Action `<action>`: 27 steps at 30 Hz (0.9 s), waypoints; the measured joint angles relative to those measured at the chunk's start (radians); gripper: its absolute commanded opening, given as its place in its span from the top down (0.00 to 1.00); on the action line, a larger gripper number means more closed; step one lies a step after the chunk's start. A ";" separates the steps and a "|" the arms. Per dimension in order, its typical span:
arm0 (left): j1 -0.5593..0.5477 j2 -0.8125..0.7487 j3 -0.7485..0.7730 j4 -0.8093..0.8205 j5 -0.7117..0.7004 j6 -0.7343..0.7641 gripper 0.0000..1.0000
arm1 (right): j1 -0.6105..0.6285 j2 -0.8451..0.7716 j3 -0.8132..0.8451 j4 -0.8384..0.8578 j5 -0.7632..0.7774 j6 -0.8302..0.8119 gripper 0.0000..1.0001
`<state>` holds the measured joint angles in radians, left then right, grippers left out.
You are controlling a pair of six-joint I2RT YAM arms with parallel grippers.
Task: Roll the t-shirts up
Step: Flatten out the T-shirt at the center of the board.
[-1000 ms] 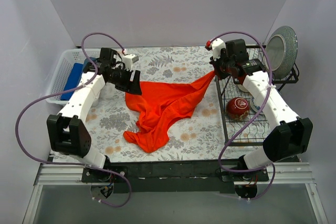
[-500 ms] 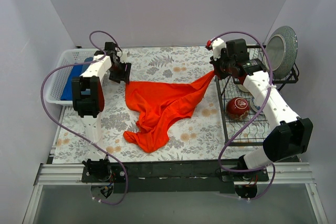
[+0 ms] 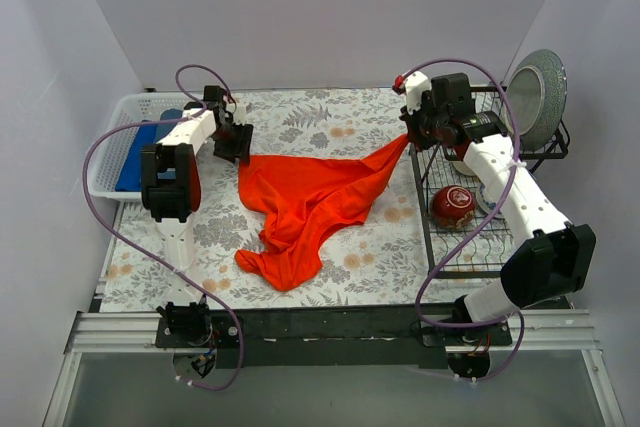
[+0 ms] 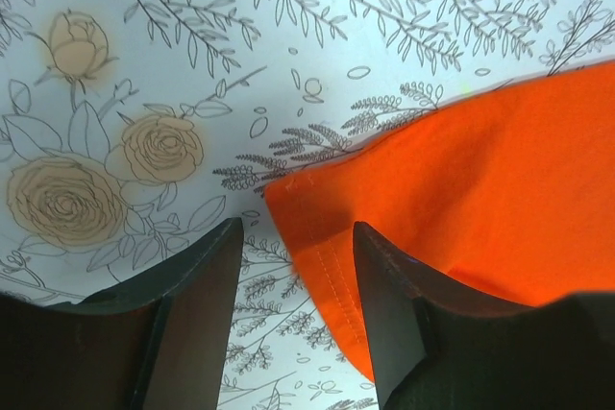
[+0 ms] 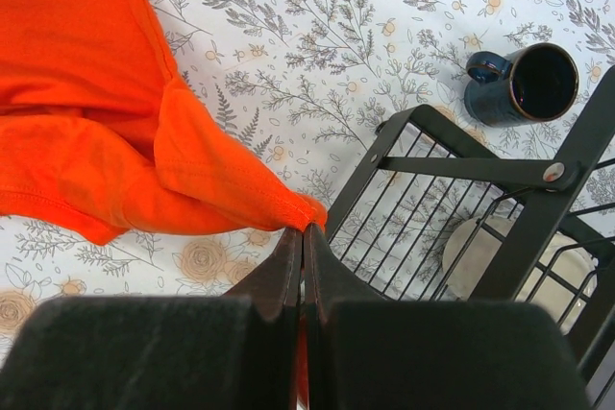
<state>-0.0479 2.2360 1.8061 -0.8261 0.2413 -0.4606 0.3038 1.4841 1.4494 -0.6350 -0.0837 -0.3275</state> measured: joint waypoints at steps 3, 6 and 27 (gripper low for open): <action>0.000 0.002 -0.002 0.028 0.003 0.000 0.52 | -0.001 0.008 0.005 0.002 -0.004 0.006 0.99; 0.000 0.008 -0.002 0.057 0.004 0.000 0.54 | -0.001 0.023 0.005 -0.001 -0.011 0.011 0.99; 0.030 -0.032 0.177 0.002 0.080 -0.002 1.00 | -0.008 0.181 0.210 -0.047 0.045 0.026 0.99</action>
<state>-0.0181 2.2036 1.9835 -0.8246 0.3210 -0.4629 0.2962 1.6650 1.6592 -0.6815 -0.0387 -0.3019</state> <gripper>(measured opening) 0.021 0.024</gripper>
